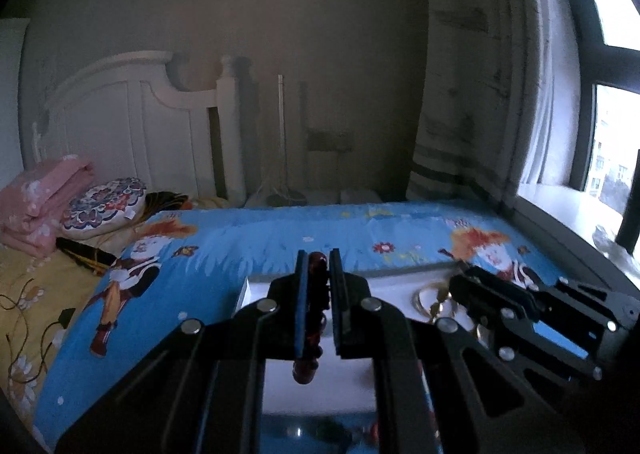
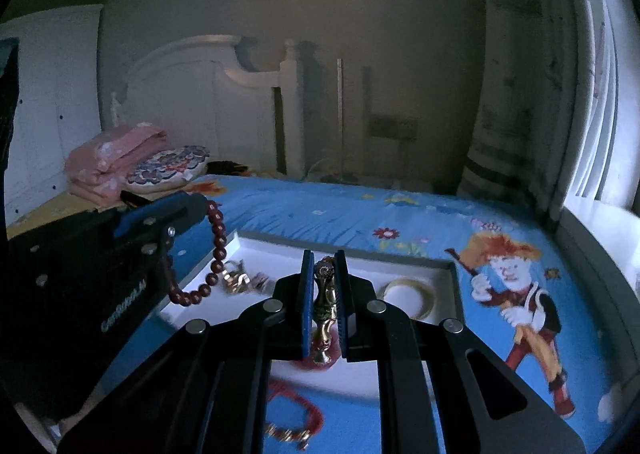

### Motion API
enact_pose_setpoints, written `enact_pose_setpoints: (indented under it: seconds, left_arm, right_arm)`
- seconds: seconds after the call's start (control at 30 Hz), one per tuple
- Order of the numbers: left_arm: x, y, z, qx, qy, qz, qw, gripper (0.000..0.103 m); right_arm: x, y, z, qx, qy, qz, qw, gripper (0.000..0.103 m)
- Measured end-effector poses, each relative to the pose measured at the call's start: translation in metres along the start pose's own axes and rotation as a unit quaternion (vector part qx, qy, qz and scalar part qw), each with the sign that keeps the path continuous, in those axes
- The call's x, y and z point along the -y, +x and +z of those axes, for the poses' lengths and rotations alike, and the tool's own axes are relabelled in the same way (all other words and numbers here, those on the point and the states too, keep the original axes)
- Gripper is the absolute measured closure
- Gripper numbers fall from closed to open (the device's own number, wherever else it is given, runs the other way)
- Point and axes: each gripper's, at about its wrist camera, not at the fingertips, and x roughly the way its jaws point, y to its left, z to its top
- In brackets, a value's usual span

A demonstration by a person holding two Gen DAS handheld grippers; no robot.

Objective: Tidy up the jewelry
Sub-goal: 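Lower the chain and bead bracelet into the tray and open both tools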

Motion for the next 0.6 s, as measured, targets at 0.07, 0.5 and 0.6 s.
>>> enact_pose_setpoints:
  seconds: [0.07, 0.5, 0.6]
  left_arm:
    - [0.001, 0.010, 0.007, 0.000, -0.001, 0.002, 1.0000, 0.093]
    - [0.001, 0.080, 0.011, -0.034, -0.011, 0.027, 0.9990, 0.093]
    - [-0.002, 0.092, 0.001, -0.052, -0.014, 0.026, 0.9982, 0.092]
  right_arm:
    - [0.005, 0.009, 0.006, -0.002, -0.002, -0.002, 1.000, 0.092]
    - [0.023, 0.068, 0.018, -0.043, -0.001, -0.026, 0.999, 0.092]
    - [0.027, 0.077, 0.014, -0.058, 0.012, -0.023, 0.998, 0.091]
